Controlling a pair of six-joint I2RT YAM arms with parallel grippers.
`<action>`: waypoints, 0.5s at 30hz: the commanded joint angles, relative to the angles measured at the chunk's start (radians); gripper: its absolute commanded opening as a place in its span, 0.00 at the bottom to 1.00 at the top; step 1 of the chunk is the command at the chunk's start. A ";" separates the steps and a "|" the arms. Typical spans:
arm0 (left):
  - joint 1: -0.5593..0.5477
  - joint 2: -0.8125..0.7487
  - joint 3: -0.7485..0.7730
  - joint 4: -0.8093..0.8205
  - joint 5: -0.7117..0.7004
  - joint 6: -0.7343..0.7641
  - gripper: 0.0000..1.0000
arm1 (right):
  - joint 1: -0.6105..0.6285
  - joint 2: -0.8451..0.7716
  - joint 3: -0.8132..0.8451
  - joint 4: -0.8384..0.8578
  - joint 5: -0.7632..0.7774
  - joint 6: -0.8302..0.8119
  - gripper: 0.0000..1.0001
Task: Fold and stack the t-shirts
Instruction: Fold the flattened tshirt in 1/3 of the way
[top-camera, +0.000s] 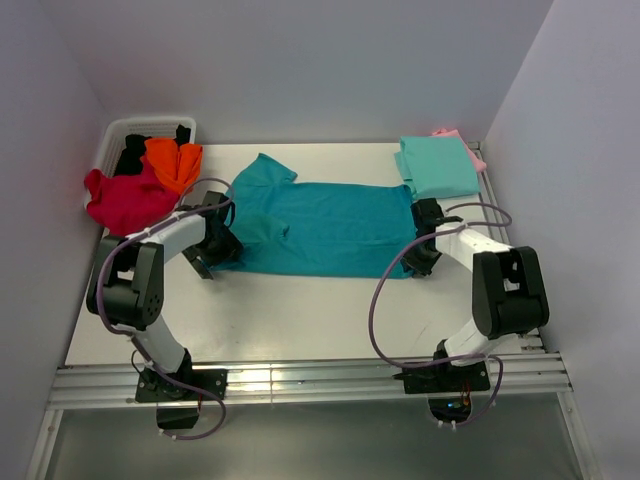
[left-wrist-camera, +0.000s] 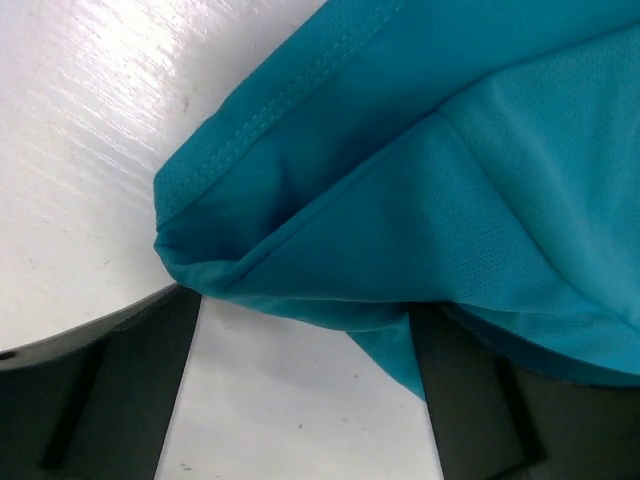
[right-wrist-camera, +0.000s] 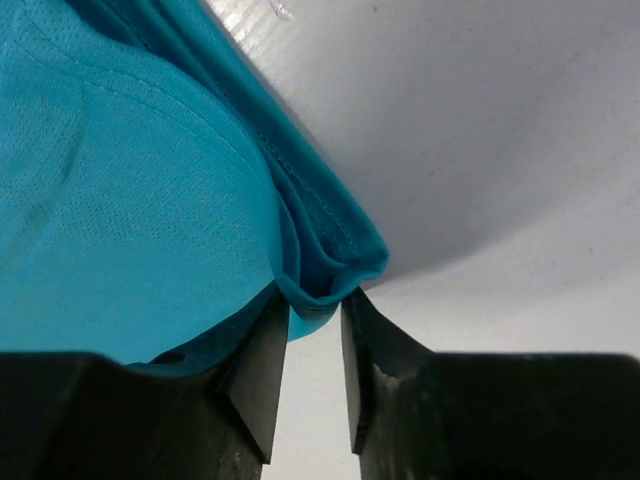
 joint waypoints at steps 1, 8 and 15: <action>0.014 0.008 0.011 0.029 -0.026 -0.008 0.80 | -0.011 0.037 0.030 0.043 0.035 -0.024 0.33; 0.032 0.053 0.016 0.032 -0.042 -0.009 0.25 | -0.029 0.074 0.082 -0.002 0.038 -0.047 0.01; 0.038 0.028 0.017 0.006 -0.011 -0.017 0.00 | -0.058 0.004 0.080 -0.086 0.060 -0.029 0.00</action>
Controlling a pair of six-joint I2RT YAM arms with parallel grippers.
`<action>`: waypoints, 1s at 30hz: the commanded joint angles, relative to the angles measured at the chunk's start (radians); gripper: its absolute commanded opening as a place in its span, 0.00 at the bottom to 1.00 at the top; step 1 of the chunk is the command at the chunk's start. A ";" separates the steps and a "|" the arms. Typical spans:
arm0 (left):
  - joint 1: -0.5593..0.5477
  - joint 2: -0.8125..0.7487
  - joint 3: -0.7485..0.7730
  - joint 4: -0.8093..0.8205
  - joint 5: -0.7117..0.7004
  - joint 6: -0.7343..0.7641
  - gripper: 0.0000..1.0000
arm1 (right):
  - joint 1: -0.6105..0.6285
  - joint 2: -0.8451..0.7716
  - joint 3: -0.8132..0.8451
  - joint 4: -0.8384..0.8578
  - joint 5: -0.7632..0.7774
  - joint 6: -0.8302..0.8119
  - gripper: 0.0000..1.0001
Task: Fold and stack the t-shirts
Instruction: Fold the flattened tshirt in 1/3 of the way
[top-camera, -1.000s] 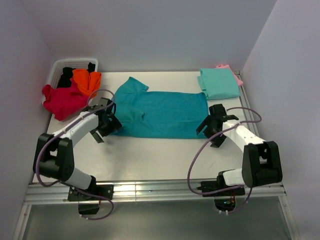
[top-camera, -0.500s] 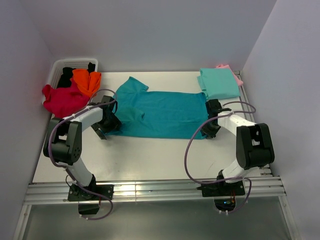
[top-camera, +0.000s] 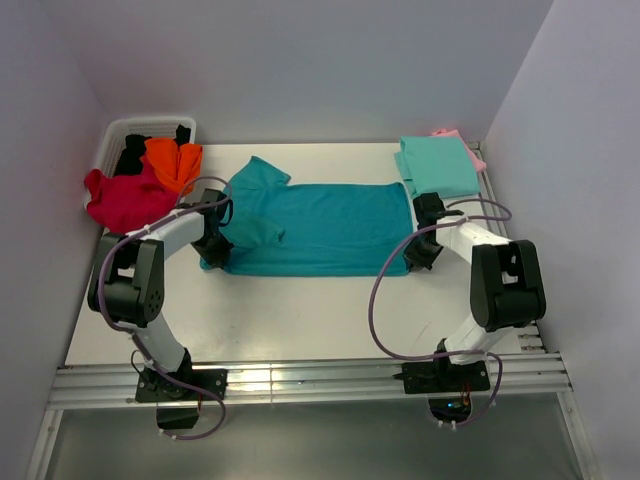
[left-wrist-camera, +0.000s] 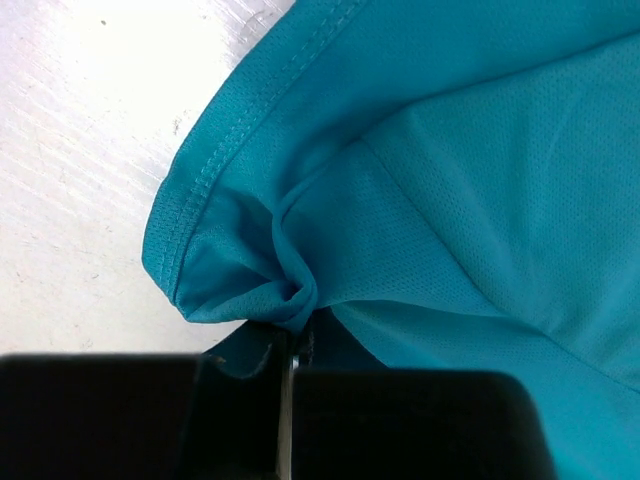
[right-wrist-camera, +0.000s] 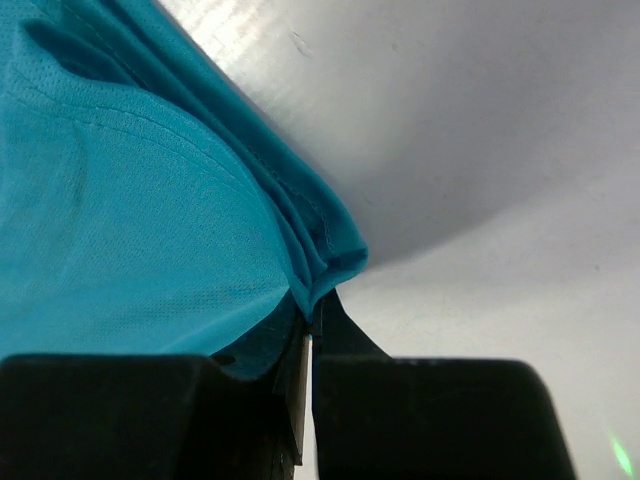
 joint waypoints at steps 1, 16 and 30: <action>0.016 -0.024 -0.015 -0.012 -0.016 -0.011 0.00 | -0.040 -0.090 0.010 -0.082 0.069 0.006 0.00; -0.211 -0.519 -0.320 -0.219 0.076 -0.202 0.01 | -0.050 -0.449 -0.131 -0.338 -0.004 0.109 0.00; -0.325 -0.926 -0.269 -0.579 0.141 -0.324 0.99 | -0.050 -0.764 -0.110 -0.674 0.010 0.146 1.00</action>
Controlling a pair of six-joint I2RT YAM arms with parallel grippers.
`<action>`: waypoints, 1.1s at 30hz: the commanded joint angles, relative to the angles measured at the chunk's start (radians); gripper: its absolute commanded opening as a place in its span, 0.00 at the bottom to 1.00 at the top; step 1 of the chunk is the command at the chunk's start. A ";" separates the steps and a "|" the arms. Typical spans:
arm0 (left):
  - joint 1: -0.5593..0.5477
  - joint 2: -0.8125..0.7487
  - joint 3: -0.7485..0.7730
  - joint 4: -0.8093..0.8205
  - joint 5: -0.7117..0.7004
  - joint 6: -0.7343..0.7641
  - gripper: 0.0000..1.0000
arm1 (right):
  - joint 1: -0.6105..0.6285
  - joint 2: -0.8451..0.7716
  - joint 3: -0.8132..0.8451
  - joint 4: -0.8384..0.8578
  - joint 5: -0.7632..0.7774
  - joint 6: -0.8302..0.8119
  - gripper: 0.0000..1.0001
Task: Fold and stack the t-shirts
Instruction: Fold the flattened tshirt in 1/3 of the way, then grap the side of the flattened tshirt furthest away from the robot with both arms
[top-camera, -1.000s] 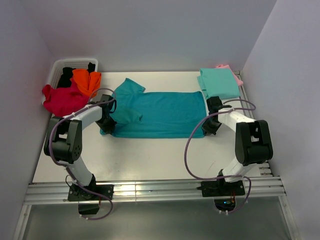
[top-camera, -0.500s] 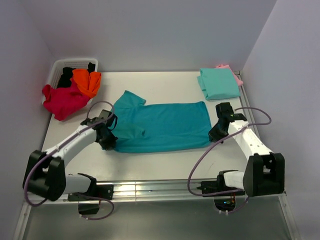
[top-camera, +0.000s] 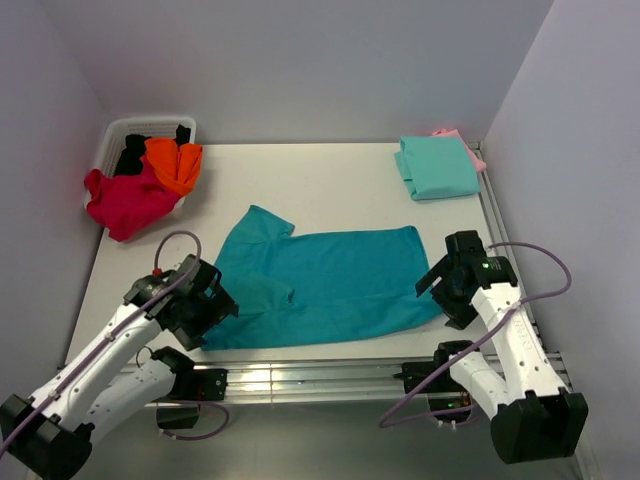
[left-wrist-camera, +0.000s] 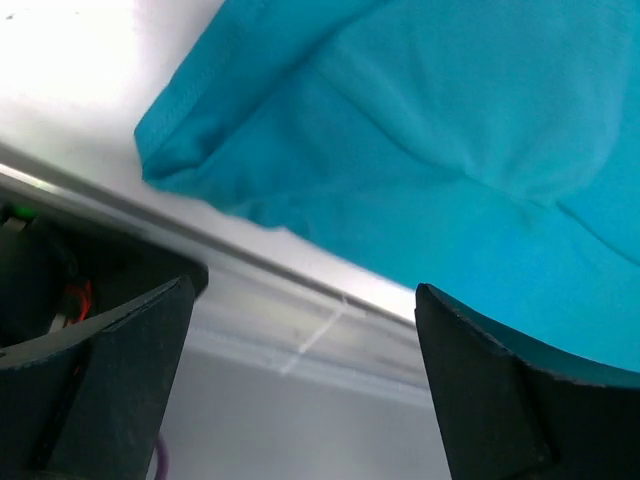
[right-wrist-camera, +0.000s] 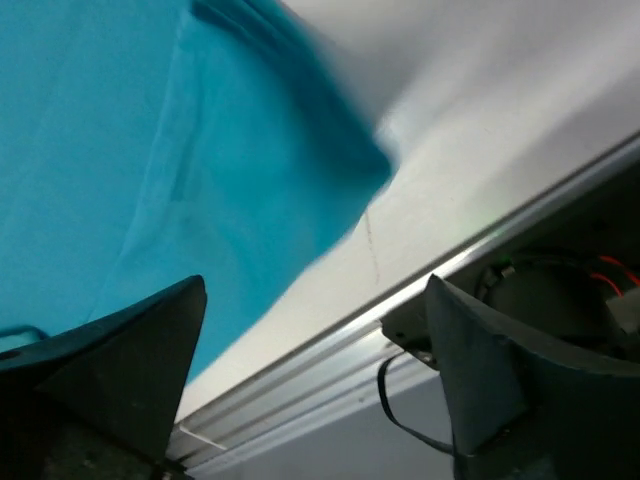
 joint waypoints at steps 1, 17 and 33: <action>-0.014 -0.006 0.148 -0.130 -0.012 -0.010 1.00 | -0.006 -0.050 0.066 -0.131 0.036 0.013 1.00; 0.301 0.804 0.911 0.448 0.040 0.674 1.00 | -0.006 0.131 0.283 0.169 -0.027 -0.096 1.00; 0.327 1.412 1.406 0.309 0.096 0.532 0.99 | -0.006 0.022 0.191 0.105 0.031 -0.121 0.98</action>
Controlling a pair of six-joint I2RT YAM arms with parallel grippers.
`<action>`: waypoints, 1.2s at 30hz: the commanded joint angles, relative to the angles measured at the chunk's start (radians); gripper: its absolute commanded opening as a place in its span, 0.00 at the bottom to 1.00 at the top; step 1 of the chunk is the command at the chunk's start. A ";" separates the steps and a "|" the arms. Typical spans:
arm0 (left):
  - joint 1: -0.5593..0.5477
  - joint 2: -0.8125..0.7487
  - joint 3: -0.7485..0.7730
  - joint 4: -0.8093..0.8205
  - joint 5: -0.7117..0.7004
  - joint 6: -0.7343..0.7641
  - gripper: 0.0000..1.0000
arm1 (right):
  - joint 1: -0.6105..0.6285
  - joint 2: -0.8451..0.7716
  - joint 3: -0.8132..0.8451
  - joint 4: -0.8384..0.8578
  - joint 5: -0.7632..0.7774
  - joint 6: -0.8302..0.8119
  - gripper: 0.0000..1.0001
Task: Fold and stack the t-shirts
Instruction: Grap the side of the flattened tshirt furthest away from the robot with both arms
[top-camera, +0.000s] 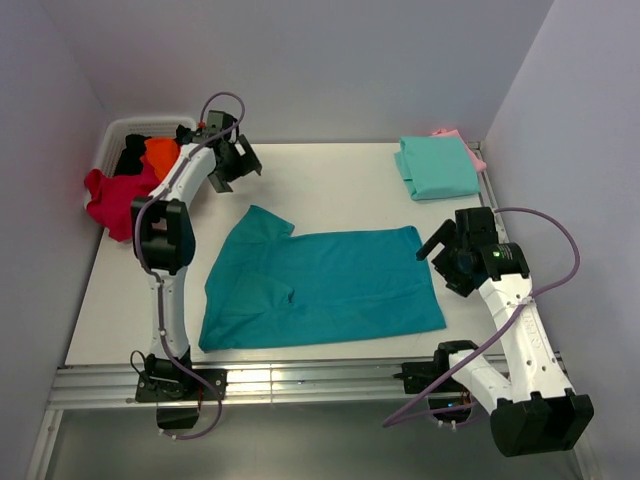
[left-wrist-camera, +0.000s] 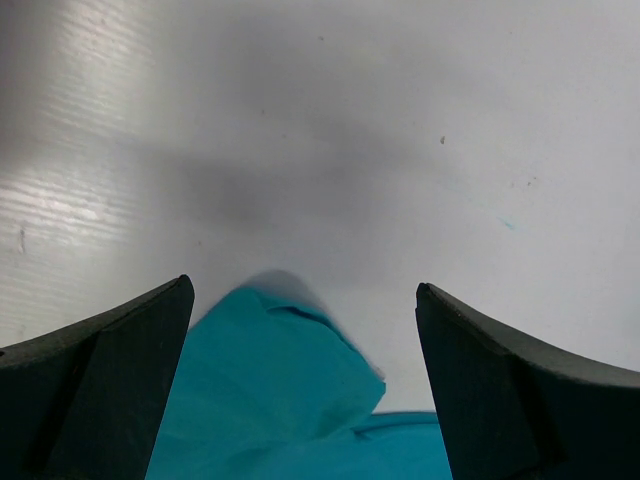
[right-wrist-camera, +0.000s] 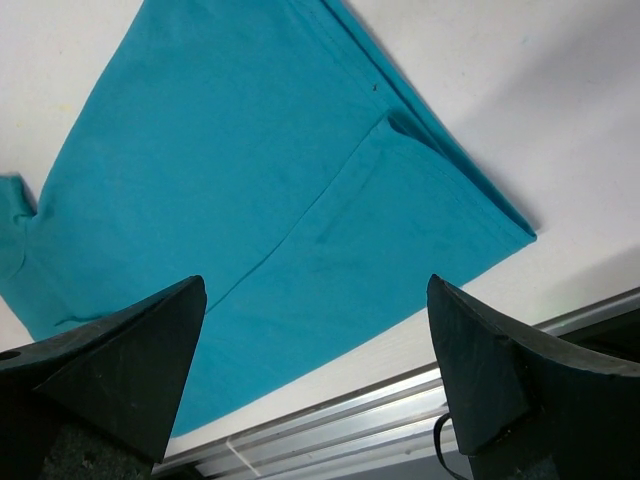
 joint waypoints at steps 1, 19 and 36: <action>-0.039 -0.030 -0.002 -0.052 -0.006 -0.062 0.99 | -0.005 -0.005 -0.004 -0.010 0.045 -0.018 0.98; -0.125 0.017 -0.096 -0.078 -0.124 -0.144 1.00 | -0.005 0.001 -0.055 0.000 0.058 -0.024 0.98; -0.108 0.100 -0.046 -0.092 -0.138 -0.153 0.83 | -0.003 0.017 -0.075 0.015 0.064 -0.018 0.97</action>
